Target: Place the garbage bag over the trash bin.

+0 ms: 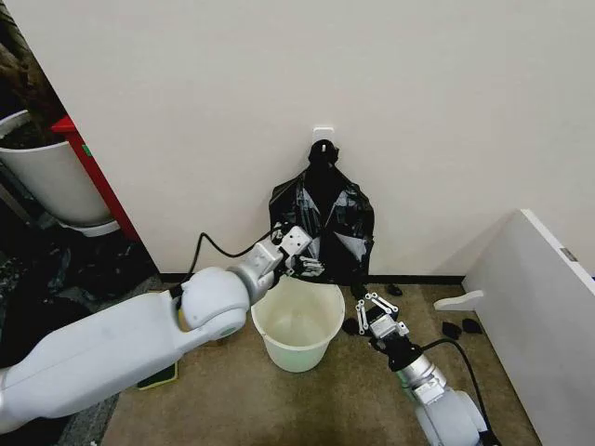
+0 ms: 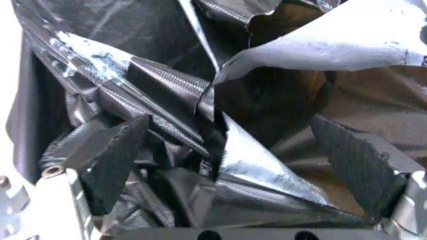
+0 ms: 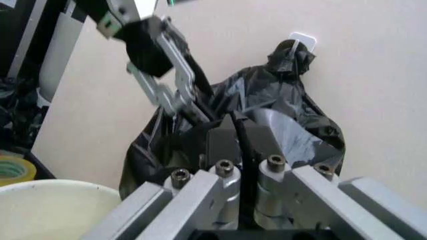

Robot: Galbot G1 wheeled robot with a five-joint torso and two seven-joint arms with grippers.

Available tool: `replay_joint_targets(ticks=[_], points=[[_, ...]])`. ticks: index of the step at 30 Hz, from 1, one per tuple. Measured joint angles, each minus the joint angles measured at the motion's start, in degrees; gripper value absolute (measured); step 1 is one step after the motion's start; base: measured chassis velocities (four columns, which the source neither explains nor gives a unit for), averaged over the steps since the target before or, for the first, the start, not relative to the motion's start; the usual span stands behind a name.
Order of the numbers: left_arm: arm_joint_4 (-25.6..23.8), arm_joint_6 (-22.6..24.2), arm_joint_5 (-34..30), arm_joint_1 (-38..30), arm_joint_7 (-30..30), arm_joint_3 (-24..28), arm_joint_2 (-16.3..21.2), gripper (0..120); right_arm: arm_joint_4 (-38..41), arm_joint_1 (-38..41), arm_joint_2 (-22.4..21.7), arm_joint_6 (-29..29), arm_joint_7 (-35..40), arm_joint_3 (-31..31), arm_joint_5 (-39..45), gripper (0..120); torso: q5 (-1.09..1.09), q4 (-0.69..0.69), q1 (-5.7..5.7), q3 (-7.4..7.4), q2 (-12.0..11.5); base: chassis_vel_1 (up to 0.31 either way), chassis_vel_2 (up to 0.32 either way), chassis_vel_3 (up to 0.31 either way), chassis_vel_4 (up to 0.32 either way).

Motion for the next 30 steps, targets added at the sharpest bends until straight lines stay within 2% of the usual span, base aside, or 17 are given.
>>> replay_joint_targets(ticks=[1, 3, 4, 6, 7, 8, 11, 13, 18, 21, 22, 24, 28, 30], points=[[0.1, 0.0, -0.1, 0.0, 0.0, 0.0, -0.1, 91, 0.0, 0.0, 0.0, 0.0, 0.0, 0.0, 0.0, 0, 0.0, 0.0, 0.0, 0.0, 0.0, 0.0, 0.0, 0.0, 0.0], [0.7, 0.3, -1.8, -0.5, 0.3, 0.9, -0.7, 78, 0.3, -0.1, -0.3, -0.1, 0.0, 0.6, 0.3, 0, 0.0, 0.0, 0.0, 0.0, 0.0, 0.0, 0.0, 0.0, 0.0], [0.7, 0.3, -1.8, -0.5, 0.3, 0.9, -0.7, 78, 0.3, -0.1, -0.3, -0.1, 0.0, 0.6, 0.3, 0, 0.0, 0.0, 0.0, 0.0, 0.0, 0.0, 0.0, 0.0, 0.0], [0.8, 0.5, -2.4, -0.6, 0.4, 1.3, -0.6, 70, 0.4, -0.1, -0.6, -0.1, 0.0, 0.8, 0.5, 0, 0.0, 0.0, 0.0, 0.0, 0.0, 0.0, 0.0, 0.0, 0.0], [0.8, 0.9, -2.8, -0.7, 0.3, 1.5, -0.5, 63, 0.4, -0.1, -0.7, -0.1, 0.0, 0.9, 0.6, 0, 0.0, 0.0, 0.0, 0.0, 0.0, 0.0, 0.0, 0.0, 0.0], [0.8, 0.9, -2.8, -0.7, 0.3, 1.5, -0.5, 63, 0.4, -0.1, -0.7, -0.1, 0.0, 0.9, 0.6, 0, 0.0, 0.0, 0.0, 0.0, 0.0, 0.0, 0.0, 0.0, 0.0], [0.5, 1.6, -2.9, -0.7, 0.0, 1.7, -0.5, 52, 0.6, 0.1, -0.8, -0.4, 0.1, 0.9, 1.0, 0, 0.0, 0.0, 0.0, 0.0, 0.0, 0.0, 0.0, 0.0, 0.0], [0.3, 1.8, -2.8, -0.7, -0.1, 1.7, -0.5, 41, 0.8, 0.1, -0.9, -0.6, 0.1, 0.9, 1.2, 0, 0.0, 0.0, 0.0, -0.01, 0.0, 0.0, 0.0, 0.0, 0.0], [0.2, 2.1, -2.6, -0.4, -0.2, 1.7, -0.3, 29, 1.0, 0.1, -1.0, -0.7, 0.3, 0.8, 1.4, 0, 0.0, 0.0, 0.0, -0.01, 0.0, 0.0, 0.0, 0.0, 0.0], [0.1, 2.4, -2.5, 0.3, -0.4, 1.0, 0.0, 13, 1.6, 0.0, -1.3, -1.2, 0.6, 0.8, 2.2, 0, 0.0, 0.0, 0.0, -0.01, 0.0, 0.0, 0.0, 0.0, 0.0], [0.1, 2.4, -2.5, 0.3, -0.4, 1.0, 0.0, 13, 1.6, 0.0, -1.3, -1.2, 0.6, 0.8, 2.2, 0, 0.0, 0.0, 0.0, -0.01, 0.0, 0.0, 0.0, 0.0, 0.0], [0.1, 2.4, -2.6, 1.0, -0.5, 0.1, 0.2, 3, 2.0, -0.1, -1.4, -1.5, 0.8, 0.8, 2.8, 0, 0.0, 0.0, 0.0, -0.01, 0.0, 0.0, 0.0, 0.0, 0.0], [0.3, 0.8, -2.8, 2.4, -0.6, -1.6, 0.6, 0, 2.5, -0.2, -1.6, -2.1, 1.1, 0.6, 3.9, 0, 0.0, 0.0, 0.0, -0.01, 0.0, 0.0, 0.0, 0.0, 0.0], [0.4, -2.0, -3.4, 4.8, -1.3, -3.8, 0.6, 0, 3.3, -0.6, -1.7, -3.2, 2.0, 0.0, 5.0, 0, -0.01, -0.01, 0.0, -0.01, 0.0, 0.0, 0.0, 0.0, 0.0]])
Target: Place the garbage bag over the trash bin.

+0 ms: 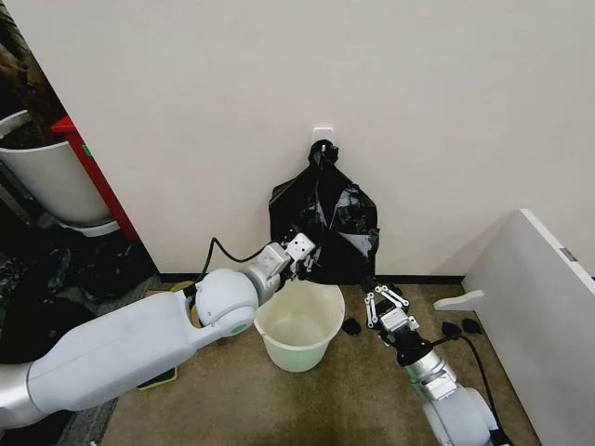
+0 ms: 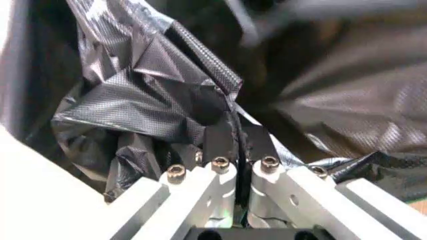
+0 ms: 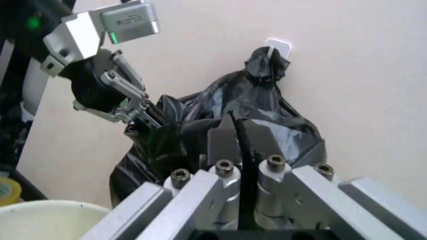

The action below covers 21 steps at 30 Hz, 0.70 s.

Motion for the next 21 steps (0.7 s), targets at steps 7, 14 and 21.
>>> replay_joint_targets(ticks=[7, 14, 21], points=[[-1.8, -10.5, -2.6, 10.4, -2.6, -9.7, -1.0, 0, 4.0, -2.7, -1.0, -4.1, 3.8, -1.7, 5.3, 15, -0.01, 0.02, -0.01, 0.0, 0.0, 0.0, 0.0, 0.0, 0.0], [-4.7, -14.5, -1.7, 18.9, -2.2, -18.1, -1.6, 0, 13.9, -10.6, -5.9, -12.8, 4.2, -0.2, 13.0, 43, 0.01, 0.01, -0.01, -0.01, 0.0, 0.0, 0.0, 0.0, 0.0], [-5.3, -14.9, -0.2, 23.3, -1.3, -21.6, -1.5, 0, 22.2, -11.3, -10.4, -23.3, 6.5, 3.0, 24.9, 68, -0.01, -0.01, -0.01, -0.01, 0.0, 0.0, 0.0, 0.0, 0.0]])
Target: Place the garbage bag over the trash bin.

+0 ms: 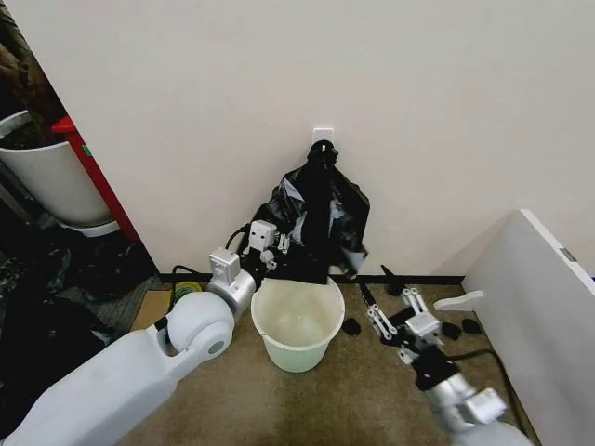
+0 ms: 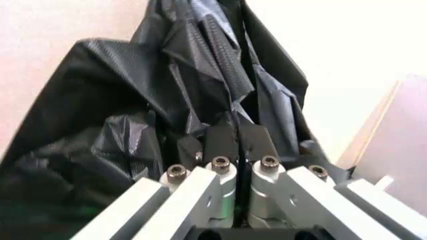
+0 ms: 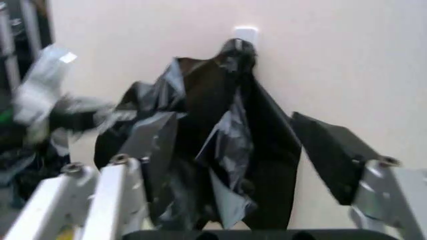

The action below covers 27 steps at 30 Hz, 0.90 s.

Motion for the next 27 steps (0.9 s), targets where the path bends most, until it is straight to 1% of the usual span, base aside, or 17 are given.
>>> replay_joint_targets(ticks=[2, 3, 4, 5, 7, 8, 9, 12, 13, 14, 18, 21, 22, 23, 25, 26, 27], points=[[0.0, -0.1, 0.2, 0.4, 0.2, -0.2, 0.1, 0, 0.1, 3.7, -1.1, -5.3, 2.2, -0.8, 2.4, 75, 0.03, 0.04, 0.0, 0.0, 0.0, 0.0, 0.0, 0.0, 0.0], [0.1, -0.2, 0.2, 0.0, 0.3, 0.1, 0.0, 0, -0.8, 6.2, -1.7, -7.9, 3.0, -1.5, 2.8, 80, 0.01, 0.03, 0.0, 0.0, 0.0, 0.0, 0.0, 0.0, 0.0], [0.1, -0.2, 0.2, 0.0, 0.3, 0.1, 0.0, 0, -0.8, 6.2, -1.7, -7.9, 3.0, -1.5, 2.8, 80, 0.01, 0.03, 0.0, 0.0, 0.0, 0.0, 0.0, 0.0, 0.0], [0.2, -0.2, 0.2, -0.2, 0.4, 0.2, 0.0, 0, -2.3, 8.7, -2.3, -9.7, 3.5, -2.9, 2.7, 85, 0.01, 0.0, 0.01, 0.01, 0.0, 0.0, 0.0, 0.0, 0.0], [0.2, -0.2, 0.2, -0.3, 0.4, 0.3, -0.1, 0, -7.4, 14.1, -3.3, -12.0, 3.9, -6.8, 1.1, 94, 0.04, 0.03, 0.01, 0.01, 0.0, 0.0, 0.0, 0.0, 0.0], [0.2, -0.2, 0.2, -0.3, 0.4, 0.3, -0.1, 0, -7.4, 14.1, -3.3, -12.0, 3.9, -6.8, 1.1, 94, 0.04, 0.03, 0.01, 0.01, 0.0, 0.0, 0.0, 0.0, 0.0], [0.2, -0.2, 0.2, -0.3, 0.4, 0.3, -0.1, 0, -9.4, 16.4, -3.4, -12.5, 3.9, -8.8, 0.1, 98, 0.03, 0.01, 0.02, 0.02, 0.0, 0.0, 0.0, 0.0, 0.0], [0.2, -0.2, 0.2, 0.0, 0.4, 0.2, -0.2, 0, -14.7, 23.2, -3.2, -14.6, 4.0, -14.8, -2.2, 100, 0.02, 0.02, 0.02, 0.02, 0.0, 0.0, 0.0, 0.0, 0.0], [0.2, -0.2, 0.2, 0.0, 0.4, 0.2, -0.2, 0, -14.7, 23.2, -3.2, -14.6, 4.0, -14.8, -2.2, 100, 0.02, 0.02, 0.02, 0.02, 0.0, 0.0, 0.0, 0.0, 0.0], [0.1, -0.1, 0.2, 0.3, 0.4, 0.0, -0.1, 0, -16.5, 25.5, -2.8, -14.5, 4.1, -16.2, -3.6, 100, 0.01, 0.02, 0.02, 0.02, 0.0, 0.0, 0.0, 0.0, 0.0], [-0.6, 0.0, 0.2, 1.3, 0.4, -0.9, 0.2, 0, -19.6, 29.2, -1.6, -14.0, 4.6, -17.9, -5.3, 95, 0.01, 0.02, 0.02, 0.02, 0.0, 0.0, 0.0, 0.0, 0.0], [-1.2, 0.0, 0.3, 2.2, 0.5, -1.8, 0.4, 0, -21.5, 30.8, -0.7, -14.2, 4.9, -19.1, -6.0, 79, 0.01, 0.02, 0.02, 0.02, 0.0, 0.0, 0.0, 0.0, 0.0], [-1.2, 0.0, 0.3, 2.2, 0.5, -1.8, 0.4, 0, -21.5, 30.8, -0.7, -14.2, 4.9, -19.1, -6.0, 79, 0.01, 0.02, 0.02, 0.02, 0.0, 0.0, 0.0, 0.0, 0.0], [-1.2, 0.0, 0.4, 2.4, 0.5, -2.0, 0.4, 0, -22.0, 30.9, -0.6, -14.2, 4.8, -19.7, -6.4, 74, 0.01, 0.01, 0.02, 0.01, 0.0, 0.0, 0.0, 0.0, 0.0], [-1.2, 0.0, 0.4, 2.5, 0.5, -2.0, 0.4, 0, -22.1, 30.9, -0.6, -14.2, 4.8, -19.8, -6.5, 72, 0.01, 0.01, 0.02, 0.01, 0.0, 0.0, 0.0, 0.0, 0.0], [-1.3, 0.0, 0.5, 2.6, 0.5, -2.1, 0.4, 0, -22.3, 31.1, -0.4, -14.2, 4.8, -20.2, -6.7, 67, 0.01, 0.0, 0.02, 0.01, 0.0, 0.0, 0.0, 0.0, 0.0], [-1.4, 0.0, 0.5, 2.8, 0.5, -2.3, 0.4, 0, -22.9, 31.6, -0.1, -14.1, 4.9, -20.5, -7.0, 60, 0.01, 0.01, 0.01, 0.01, 0.0, 0.0, 0.0, 0.0, 0.0]])
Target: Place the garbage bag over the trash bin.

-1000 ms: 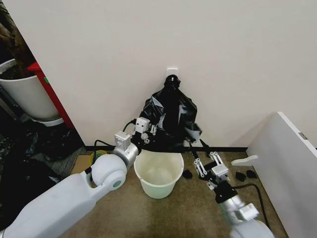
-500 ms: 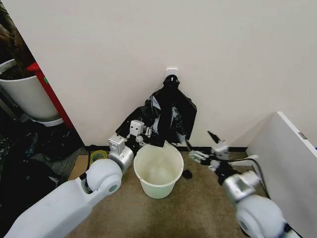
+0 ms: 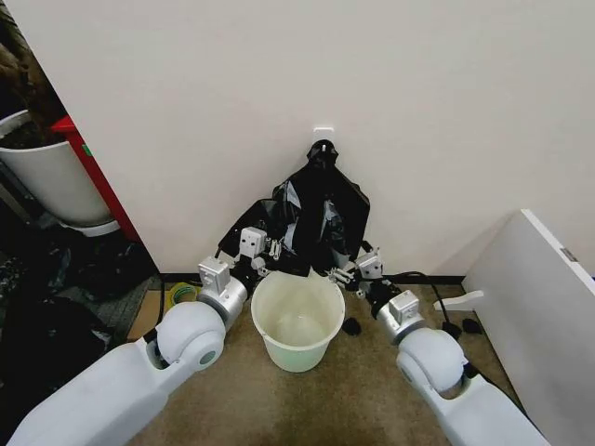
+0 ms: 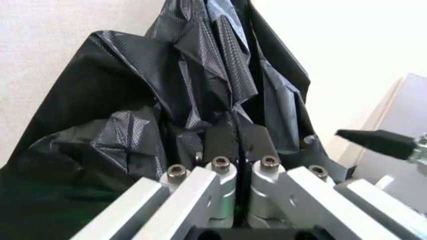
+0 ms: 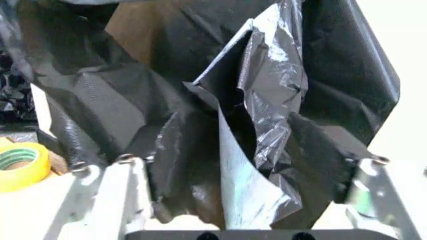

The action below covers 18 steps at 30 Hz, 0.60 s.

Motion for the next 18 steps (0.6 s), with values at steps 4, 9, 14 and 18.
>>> replay_joint_targets(ticks=[4, 9, 14, 18], points=[[-0.4, 0.1, 0.0, 0.3, 0.0, -0.2, 0.1, 0, -1.3, 1.1, 0.1, 0.0, 0.2, -0.5, -0.7, 43, 0.0, 0.0, 0.0, 0.0, 0.0, 0.0, 0.0, 0.0, 0.0], [-0.5, 0.1, 0.0, 0.4, 0.0, -0.3, 0.1, 0, -2.1, 1.5, 0.1, 0.0, 0.2, -0.8, -1.0, 31, 0.0, 0.0, 0.0, 0.0, 0.0, 0.0, 0.0, 0.0, 0.0], [-0.7, 0.1, 0.0, 0.6, 0.0, -0.4, 0.2, 0, -2.4, 1.2, -0.2, -0.7, 0.1, -1.0, 0.5, 10, 0.0, 0.0, 0.0, 0.0, 0.0, 0.0, 0.0, 0.0, 0.0], [-1.0, 0.1, 0.0, 1.0, 0.0, -1.0, 0.3, 0, -1.4, 0.7, -0.4, -1.4, 0.7, -0.5, 3.6, 0, 0.01, 0.0, 0.0, 0.0, 0.0, 0.0, 0.0, 0.0, 0.0]])
